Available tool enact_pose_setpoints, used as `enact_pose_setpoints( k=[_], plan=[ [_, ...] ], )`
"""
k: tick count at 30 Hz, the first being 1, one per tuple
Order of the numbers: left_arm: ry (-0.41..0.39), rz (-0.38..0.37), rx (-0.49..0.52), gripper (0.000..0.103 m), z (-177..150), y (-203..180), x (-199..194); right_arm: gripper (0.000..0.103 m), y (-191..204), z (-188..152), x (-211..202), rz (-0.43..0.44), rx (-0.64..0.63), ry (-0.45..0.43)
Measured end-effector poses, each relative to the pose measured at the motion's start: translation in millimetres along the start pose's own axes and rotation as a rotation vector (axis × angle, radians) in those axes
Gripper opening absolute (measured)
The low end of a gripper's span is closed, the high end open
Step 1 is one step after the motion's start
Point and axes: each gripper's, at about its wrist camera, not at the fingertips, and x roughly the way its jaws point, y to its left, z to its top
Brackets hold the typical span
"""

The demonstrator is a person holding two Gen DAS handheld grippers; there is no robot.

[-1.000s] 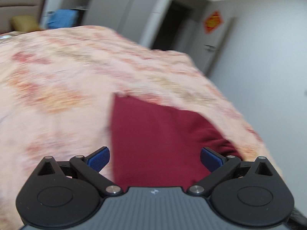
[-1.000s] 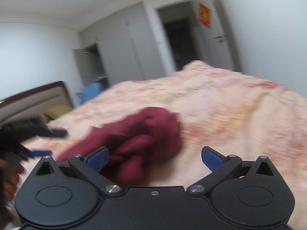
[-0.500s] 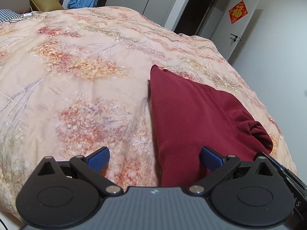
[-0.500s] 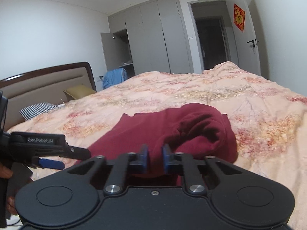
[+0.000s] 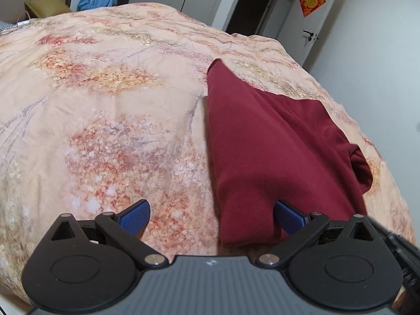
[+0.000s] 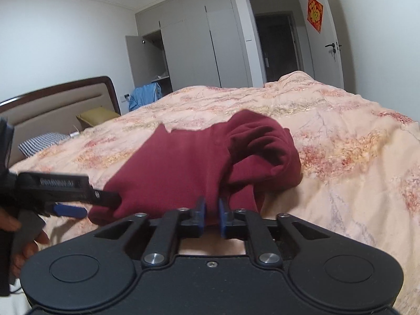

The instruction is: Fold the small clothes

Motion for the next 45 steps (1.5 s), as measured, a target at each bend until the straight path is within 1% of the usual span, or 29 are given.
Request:
enact_pose_setpoints(
  k=[2,4,6,7,8,10,12,14,15,17,19,22,24,25,27,29,30,31,34,35,36,37,38,39,40,41,42,44,45],
  plan=[
    [-0.003,0.000,0.001,0.103,-0.8,0.4,1.1,0.054,-4.8,4.0,-4.6,-0.008,0.003,-0.027],
    [-0.004,-0.001,0.006,0.103,-1.4,0.8,2.1,0.063,-13.2,11.5,-6.5,-0.023,0.024,-0.049],
    [-0.004,-0.001,0.011,0.103,-1.8,0.6,2.8,0.068,-24.3,19.4,-2.8,-0.036,0.059,-0.061],
    [-0.005,0.000,0.013,0.103,-1.5,0.8,3.3,0.075,-31.3,23.8,1.1,-0.047,0.081,-0.062],
    [-0.004,0.000,0.014,0.103,-1.1,0.9,4.0,0.077,-37.4,28.1,5.7,-0.055,0.104,-0.065],
    [-0.004,0.000,0.016,0.103,-1.1,0.5,4.4,0.077,-50.0,35.3,16.9,-0.055,0.145,-0.074],
    [-0.002,-0.003,0.016,0.103,-1.2,1.2,4.5,0.068,-58.3,42.1,30.8,-0.068,0.145,-0.070],
    [0.000,-0.006,0.014,0.103,-0.4,1.7,4.7,0.046,-59.7,48.4,46.1,-0.097,0.086,-0.043],
    [0.002,-0.007,0.015,0.103,-0.4,2.0,5.0,0.042,-59.9,50.0,53.1,-0.102,0.050,-0.030],
    [0.004,-0.008,0.014,0.103,0.0,2.1,5.4,0.024,-57.9,50.1,66.4,-0.096,-0.032,0.010],
    [0.006,-0.008,0.015,0.103,0.3,2.0,5.7,0.008,-50.4,48.2,67.8,-0.118,-0.139,-0.002],
    [0.010,-0.014,0.012,0.103,1.4,3.2,5.4,0.006,-37.6,43.1,51.2,-0.170,-0.303,-0.085],
    [0.011,-0.022,0.005,0.103,1.6,4.9,5.7,0.006,-38.1,36.3,42.3,-0.202,-0.328,-0.106],
    [0.012,-0.025,0.004,0.103,1.7,5.5,5.8,0.006,-40.9,31.1,42.5,-0.219,-0.330,-0.096],
    [0.012,-0.030,0.009,0.103,1.2,6.4,6.3,0.006,-49.0,17.9,48.6,-0.233,-0.325,-0.039],
    [0.013,-0.031,0.016,0.103,0.2,6.2,6.8,0.008,-54.9,8.1,51.4,-0.224,-0.294,-0.003],
    [0.013,-0.030,0.021,0.103,-0.1,6.0,6.7,0.009,-55.7,6.4,49.9,-0.219,-0.278,-0.002],
    [0.013,-0.030,0.023,0.103,-0.3,5.9,6.5,0.010,-55.8,6.2,48.2,-0.219,-0.266,-0.006],
    [0.012,-0.031,0.018,0.103,-0.5,5.8,6.3,0.023,-58.0,12.2,39.9,-0.218,-0.223,-0.030],
    [0.012,-0.030,0.019,0.103,-0.9,5.2,6.0,0.028,-60.1,15.8,35.6,-0.210,-0.199,-0.043],
    [0.011,-0.029,0.021,0.103,-1.1,4.8,5.8,0.030,-62.1,18.9,32.2,-0.202,-0.170,-0.057],
    [0.010,-0.029,0.022,0.103,-0.9,5.2,5.9,0.035,-64.5,22.9,29.4,-0.193,-0.135,-0.066],
    [0.009,-0.029,0.022,0.103,-1.2,5.3,6.2,0.044,-67.7,27.4,28.0,-0.184,-0.094,-0.074],
    [0.009,-0.029,0.022,0.103,-1.3,5.4,6.3,0.049,-71.3,31.6,27.5,-0.177,-0.050,-0.085],
    [0.008,-0.029,0.022,0.103,-1.4,5.4,6.2,0.060,-75.1,36.5,27.6,-0.171,-0.004,-0.097],
    [0.008,-0.029,0.023,0.103,-1.4,5.4,6.2,0.066,-78.6,41.1,29.4,-0.169,0.041,-0.105],
    [0.008,-0.029,0.024,0.103,-1.5,5.5,6.2,0.067,-82.1,46.1,33.9,-0.176,0.084,-0.104],
    [0.007,-0.029,0.023,0.103,-1.7,5.5,6.2,0.076,-87.3,57.1,47.9,-0.211,0.164,-0.073],
    [0.008,-0.029,0.024,0.103,-1.7,5.6,6.2,0.077,-89.9,62.4,56.8,-0.218,0.193,-0.056]
  ],
)
